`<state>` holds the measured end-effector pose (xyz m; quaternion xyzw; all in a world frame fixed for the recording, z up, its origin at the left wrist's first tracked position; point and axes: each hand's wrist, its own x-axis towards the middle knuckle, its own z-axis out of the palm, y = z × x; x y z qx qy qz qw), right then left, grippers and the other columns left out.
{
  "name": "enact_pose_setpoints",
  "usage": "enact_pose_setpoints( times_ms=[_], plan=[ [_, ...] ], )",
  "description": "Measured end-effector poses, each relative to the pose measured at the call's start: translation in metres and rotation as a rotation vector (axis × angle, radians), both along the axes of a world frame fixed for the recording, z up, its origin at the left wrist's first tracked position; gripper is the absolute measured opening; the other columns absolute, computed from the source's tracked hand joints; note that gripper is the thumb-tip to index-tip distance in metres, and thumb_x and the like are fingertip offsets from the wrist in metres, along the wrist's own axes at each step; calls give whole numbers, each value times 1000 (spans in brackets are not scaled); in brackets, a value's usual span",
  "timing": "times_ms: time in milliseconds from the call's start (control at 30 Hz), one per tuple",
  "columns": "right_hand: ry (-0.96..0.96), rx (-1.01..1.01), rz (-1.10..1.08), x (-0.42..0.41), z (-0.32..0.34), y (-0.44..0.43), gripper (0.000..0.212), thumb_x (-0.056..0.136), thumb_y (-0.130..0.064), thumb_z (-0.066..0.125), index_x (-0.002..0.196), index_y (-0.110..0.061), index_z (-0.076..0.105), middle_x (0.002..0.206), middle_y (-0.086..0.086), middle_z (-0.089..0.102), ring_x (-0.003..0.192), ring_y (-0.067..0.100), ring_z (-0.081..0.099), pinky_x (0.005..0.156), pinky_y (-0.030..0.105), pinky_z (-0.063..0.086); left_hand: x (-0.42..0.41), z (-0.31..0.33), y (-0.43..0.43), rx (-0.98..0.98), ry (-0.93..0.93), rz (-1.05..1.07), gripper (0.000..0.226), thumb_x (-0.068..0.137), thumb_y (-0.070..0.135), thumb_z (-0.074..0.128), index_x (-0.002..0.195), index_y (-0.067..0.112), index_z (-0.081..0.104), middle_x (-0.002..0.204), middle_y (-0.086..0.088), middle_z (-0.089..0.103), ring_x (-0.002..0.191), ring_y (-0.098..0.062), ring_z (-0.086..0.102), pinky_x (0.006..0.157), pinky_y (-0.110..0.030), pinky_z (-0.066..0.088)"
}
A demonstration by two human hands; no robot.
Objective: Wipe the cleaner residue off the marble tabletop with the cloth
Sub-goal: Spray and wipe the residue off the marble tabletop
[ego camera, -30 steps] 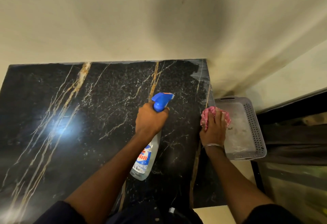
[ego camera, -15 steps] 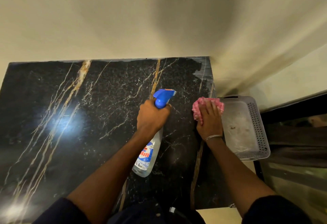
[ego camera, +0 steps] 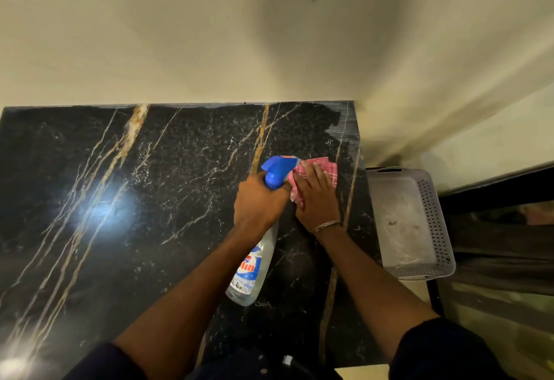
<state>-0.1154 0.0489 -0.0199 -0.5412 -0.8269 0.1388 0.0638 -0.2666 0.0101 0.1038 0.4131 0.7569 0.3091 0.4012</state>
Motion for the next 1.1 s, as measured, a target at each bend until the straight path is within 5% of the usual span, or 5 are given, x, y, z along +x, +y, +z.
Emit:
enact_pose_setpoints(
  times_ms=[200,367,467,900,1100],
  plan=[
    [9,-17,-93,61,7,28,77,77,-9,56,149,-18,30,156,13,27,146,36,17,118,55,12,0,0,10,-3,5,-21,17,80,31,69,72,22,57,58,7,56,50,-7,52,54,-22,40],
    [51,-86,-398,92,4,48,83,73,-6,64,147,-19,29,152,12,26,143,37,17,107,56,38,2,-1,15,-3,-7,-29,16,82,31,69,75,22,58,60,6,57,52,-7,54,56,-23,41],
    [-25,-67,-450,70,4,42,80,75,-13,62,148,-14,29,155,16,22,145,40,12,117,55,21,3,-2,17,0,-15,-39,15,82,32,69,75,24,58,62,5,59,54,-9,56,57,-26,45],
    [-21,15,197,-1,7,58,61,77,-28,37,137,-15,43,146,16,43,139,40,31,113,56,27,-7,-2,38,-37,-38,28,27,69,45,65,81,21,65,69,0,68,63,-19,66,69,-43,59],
    [-46,0,-224,65,7,99,81,77,-10,64,149,-18,28,155,14,26,145,37,17,119,49,15,-16,-1,45,-23,-48,-12,23,74,40,64,83,20,62,72,-6,68,67,-24,67,73,-48,59]
  ],
)
